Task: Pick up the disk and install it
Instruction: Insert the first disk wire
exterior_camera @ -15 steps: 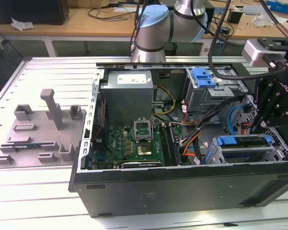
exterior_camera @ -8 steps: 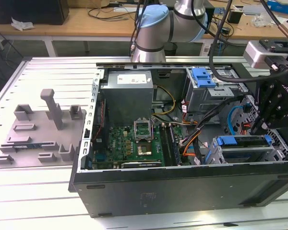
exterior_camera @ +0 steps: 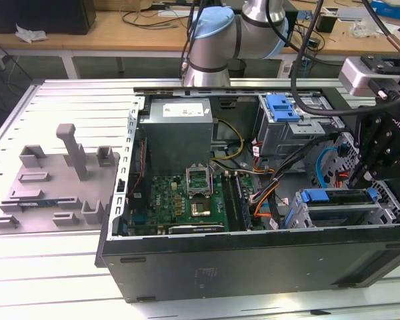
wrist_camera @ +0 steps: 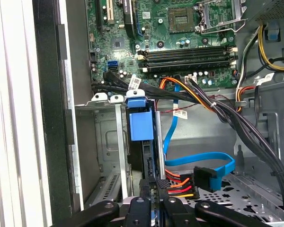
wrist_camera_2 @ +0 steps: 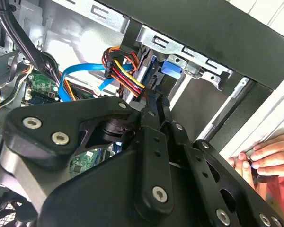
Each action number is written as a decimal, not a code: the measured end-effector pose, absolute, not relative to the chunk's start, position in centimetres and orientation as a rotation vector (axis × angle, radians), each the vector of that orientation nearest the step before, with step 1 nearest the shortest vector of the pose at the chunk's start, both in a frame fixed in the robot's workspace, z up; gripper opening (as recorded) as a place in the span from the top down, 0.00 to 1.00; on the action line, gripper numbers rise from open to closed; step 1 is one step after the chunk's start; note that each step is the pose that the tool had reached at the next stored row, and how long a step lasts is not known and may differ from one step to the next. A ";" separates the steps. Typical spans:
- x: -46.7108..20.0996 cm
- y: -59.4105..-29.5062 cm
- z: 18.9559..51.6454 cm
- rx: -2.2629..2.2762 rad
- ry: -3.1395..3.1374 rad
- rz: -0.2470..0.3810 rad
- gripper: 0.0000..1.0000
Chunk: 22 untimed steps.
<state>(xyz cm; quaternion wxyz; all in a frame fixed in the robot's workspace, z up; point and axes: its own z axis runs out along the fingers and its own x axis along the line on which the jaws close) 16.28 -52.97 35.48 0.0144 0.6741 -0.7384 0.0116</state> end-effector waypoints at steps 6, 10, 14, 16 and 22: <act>16.3 -53.0 35.5 2.101 -2.301 0.031 0.84; 16.3 -53.1 35.5 2.107 -2.308 0.020 0.84; 16.3 -53.3 35.5 2.109 -2.310 0.017 0.84; 16.3 -53.3 35.5 2.109 -2.310 0.017 0.84; 16.3 -53.3 35.4 2.110 -2.311 0.017 0.84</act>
